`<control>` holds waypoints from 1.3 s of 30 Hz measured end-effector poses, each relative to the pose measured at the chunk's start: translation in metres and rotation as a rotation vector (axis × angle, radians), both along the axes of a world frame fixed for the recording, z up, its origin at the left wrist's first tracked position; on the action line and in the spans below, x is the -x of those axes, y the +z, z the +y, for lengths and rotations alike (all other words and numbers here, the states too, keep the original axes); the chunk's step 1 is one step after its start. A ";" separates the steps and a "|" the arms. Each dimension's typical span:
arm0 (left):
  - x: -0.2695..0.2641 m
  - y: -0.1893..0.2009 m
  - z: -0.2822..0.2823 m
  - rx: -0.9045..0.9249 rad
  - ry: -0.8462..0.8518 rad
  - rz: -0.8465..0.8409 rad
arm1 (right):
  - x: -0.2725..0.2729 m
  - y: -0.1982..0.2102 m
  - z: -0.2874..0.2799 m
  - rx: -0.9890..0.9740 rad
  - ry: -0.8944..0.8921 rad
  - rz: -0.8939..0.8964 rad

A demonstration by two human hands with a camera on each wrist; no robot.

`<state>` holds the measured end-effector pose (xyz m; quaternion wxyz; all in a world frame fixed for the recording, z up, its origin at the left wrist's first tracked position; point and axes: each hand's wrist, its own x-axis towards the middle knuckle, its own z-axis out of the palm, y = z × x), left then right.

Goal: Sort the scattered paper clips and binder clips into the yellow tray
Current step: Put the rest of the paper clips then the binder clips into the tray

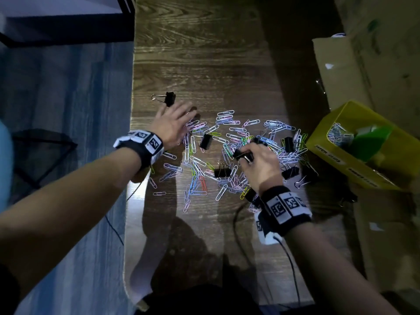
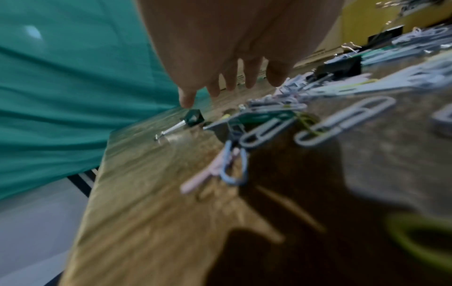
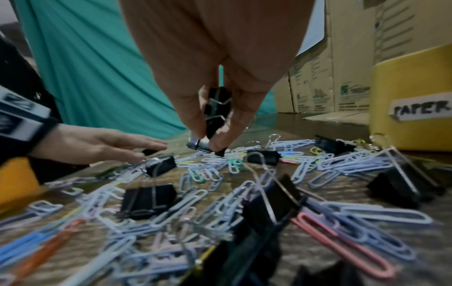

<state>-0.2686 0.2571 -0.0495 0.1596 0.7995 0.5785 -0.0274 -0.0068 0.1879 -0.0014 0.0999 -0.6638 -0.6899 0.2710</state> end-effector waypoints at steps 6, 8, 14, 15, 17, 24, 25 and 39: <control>0.012 -0.029 -0.047 0.136 0.057 -0.004 | -0.007 -0.008 0.005 0.093 0.028 -0.146; 0.012 -0.031 -0.068 0.135 0.050 -0.037 | -0.004 -0.006 0.003 0.138 0.037 -0.174; 0.000 -0.020 -0.121 0.115 0.041 -0.099 | 0.006 -0.003 -0.007 0.150 0.026 -0.366; 0.004 -0.018 -0.119 0.075 0.104 -0.124 | 0.009 -0.001 -0.008 0.157 0.023 -0.418; 0.013 -0.016 -0.108 0.048 0.278 -0.137 | 0.018 0.005 -0.007 0.165 0.029 -0.519; -0.002 -0.028 -0.128 0.179 0.364 -0.074 | 0.065 -0.004 0.012 -0.011 0.448 -0.370; -0.010 -0.028 -0.137 0.193 0.344 -0.086 | 0.067 -0.009 0.014 0.009 0.521 -0.382; -0.032 -0.018 -0.096 0.231 0.121 -0.115 | 0.039 -0.018 -0.001 0.044 0.461 -0.297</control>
